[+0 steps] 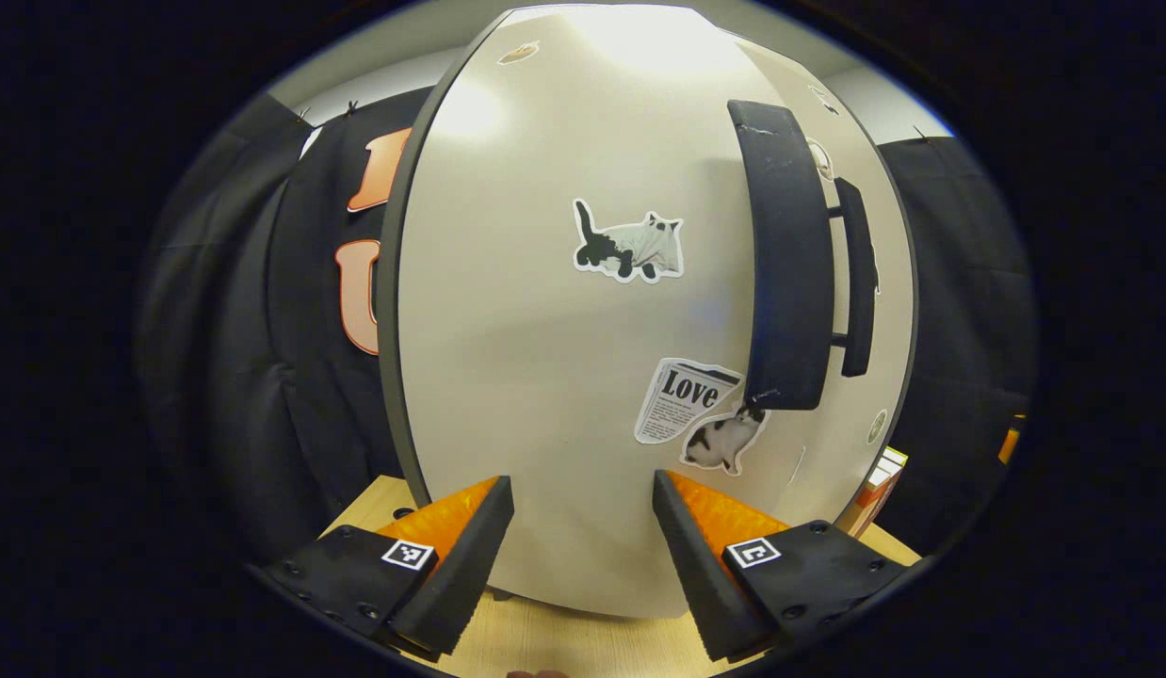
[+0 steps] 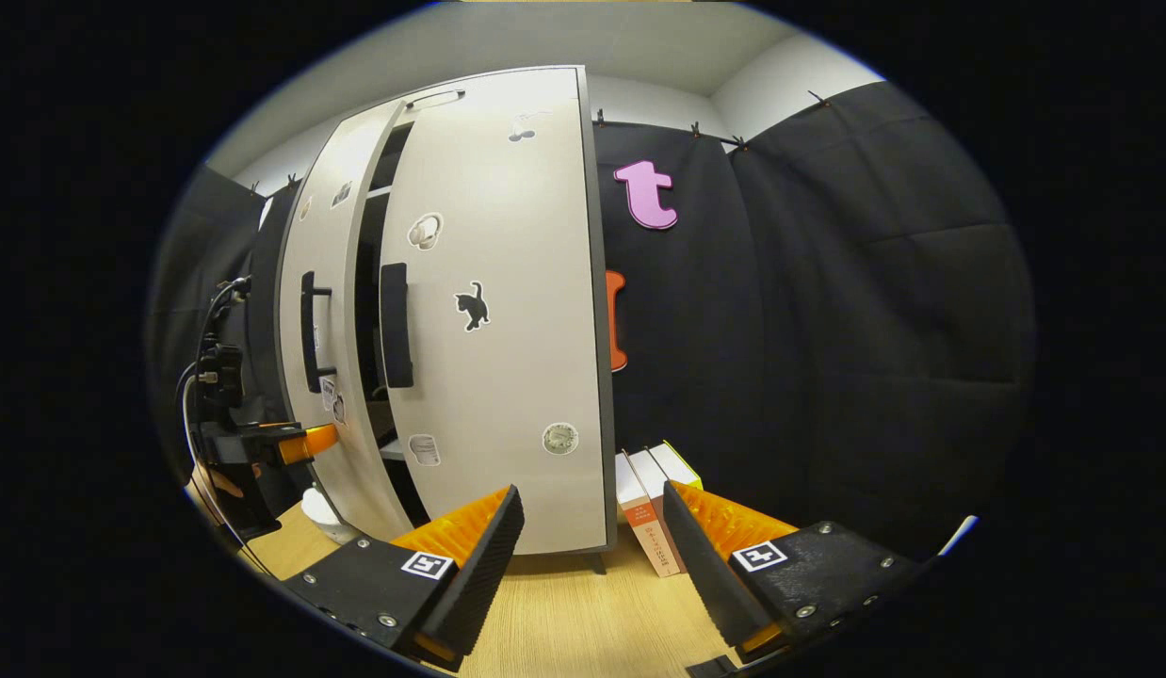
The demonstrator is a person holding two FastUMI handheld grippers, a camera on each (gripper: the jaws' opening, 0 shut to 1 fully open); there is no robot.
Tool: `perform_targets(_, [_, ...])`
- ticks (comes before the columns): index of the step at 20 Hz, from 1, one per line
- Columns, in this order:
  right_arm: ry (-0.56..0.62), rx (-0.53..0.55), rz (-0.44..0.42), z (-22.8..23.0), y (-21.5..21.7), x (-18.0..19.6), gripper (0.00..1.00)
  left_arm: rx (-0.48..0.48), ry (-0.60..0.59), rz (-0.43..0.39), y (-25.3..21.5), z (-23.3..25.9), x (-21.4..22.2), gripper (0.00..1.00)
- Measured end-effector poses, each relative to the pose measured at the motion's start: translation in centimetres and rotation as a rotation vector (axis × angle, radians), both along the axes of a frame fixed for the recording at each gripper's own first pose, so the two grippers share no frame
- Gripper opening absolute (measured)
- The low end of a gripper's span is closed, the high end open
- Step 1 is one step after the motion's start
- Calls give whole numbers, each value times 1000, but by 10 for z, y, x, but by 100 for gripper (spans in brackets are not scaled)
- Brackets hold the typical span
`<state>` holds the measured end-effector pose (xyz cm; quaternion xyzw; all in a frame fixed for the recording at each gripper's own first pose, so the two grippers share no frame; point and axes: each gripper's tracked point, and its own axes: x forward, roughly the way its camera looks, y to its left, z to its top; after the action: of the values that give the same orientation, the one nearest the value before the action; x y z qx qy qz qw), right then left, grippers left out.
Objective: Grab one shoe with the right hand and put it into the shoe cabinet, grab the other shoe with the left hand and put it into the shoe cabinet; then close the right door with the right hand and the left door with the left hand.
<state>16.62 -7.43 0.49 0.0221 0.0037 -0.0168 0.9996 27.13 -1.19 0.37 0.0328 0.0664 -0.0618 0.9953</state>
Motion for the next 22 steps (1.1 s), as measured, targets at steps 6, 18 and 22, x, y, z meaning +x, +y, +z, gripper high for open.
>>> perform_targets(6, [33, 3, 29, 4, 9, 24, 92, -1, 41, 7, -1, 4, 0, 97])
perform_targets(18, [-103, -49, 109, 114, 38, 29, 92, -37, -171, 51, 68, 144, -90, 99])
perform_targets(22, [-167, -88, 100, 154, 36, 12, 92, -18, -241, 72, 89, 178, -116, 94])
